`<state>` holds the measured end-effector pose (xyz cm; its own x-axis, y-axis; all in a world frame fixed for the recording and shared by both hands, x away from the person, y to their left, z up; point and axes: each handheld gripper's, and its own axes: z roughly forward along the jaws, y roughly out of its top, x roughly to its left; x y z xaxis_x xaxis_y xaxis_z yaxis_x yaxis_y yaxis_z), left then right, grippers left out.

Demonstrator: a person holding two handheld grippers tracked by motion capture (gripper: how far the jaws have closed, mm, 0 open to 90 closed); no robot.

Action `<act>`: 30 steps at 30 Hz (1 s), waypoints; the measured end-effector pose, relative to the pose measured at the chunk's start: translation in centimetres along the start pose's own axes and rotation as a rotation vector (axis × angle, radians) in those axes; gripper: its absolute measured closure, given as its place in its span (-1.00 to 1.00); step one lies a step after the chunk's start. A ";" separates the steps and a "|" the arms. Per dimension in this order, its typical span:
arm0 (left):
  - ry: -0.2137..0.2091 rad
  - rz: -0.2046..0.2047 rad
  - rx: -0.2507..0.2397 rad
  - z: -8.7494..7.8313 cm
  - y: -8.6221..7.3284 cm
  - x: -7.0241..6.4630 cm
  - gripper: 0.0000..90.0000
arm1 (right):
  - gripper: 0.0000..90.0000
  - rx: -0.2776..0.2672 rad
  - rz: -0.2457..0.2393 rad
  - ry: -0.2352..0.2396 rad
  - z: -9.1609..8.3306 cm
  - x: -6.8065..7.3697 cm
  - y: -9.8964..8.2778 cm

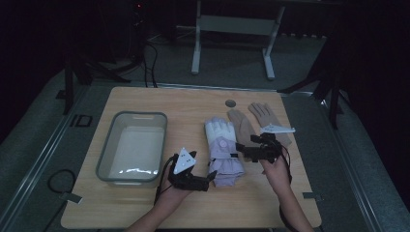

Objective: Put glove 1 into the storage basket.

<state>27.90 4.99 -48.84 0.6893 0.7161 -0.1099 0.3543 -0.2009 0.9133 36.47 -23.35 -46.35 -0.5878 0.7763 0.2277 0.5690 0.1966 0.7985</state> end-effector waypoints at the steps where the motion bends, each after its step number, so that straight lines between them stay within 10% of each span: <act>1: 0.008 -0.003 0.010 0.3 0.4 0.1 -0.91 | -0.59 -0.013 0.018 0.008 0.1 -0.2 0.3; 6: 0.034 -0.059 0.080 2.2 1.3 0.6 -0.67 | -0.67 0.024 -0.012 0.021 1.4 0.1 1.0; 11: 0.067 -0.101 0.191 4.1 0.4 0.6 -0.55 | 0.09 0.050 -0.028 -0.031 2.6 0.2 0.5; 17: 0.062 -0.153 0.289 5.8 -1.4 0.8 -0.55 | 0.02 0.096 0.035 -0.008 4.4 -0.4 -0.8; 30: 0.011 -0.244 0.327 6.7 -3.5 1.9 -0.54 | 0.02 0.283 0.155 0.005 7.2 -1.9 -3.3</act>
<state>32.22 2.59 -54.93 0.5538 0.7760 -0.3018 0.6903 -0.2252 0.6875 39.87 -21.20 -53.47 -0.4841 0.8074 0.3373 0.7888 0.2358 0.5676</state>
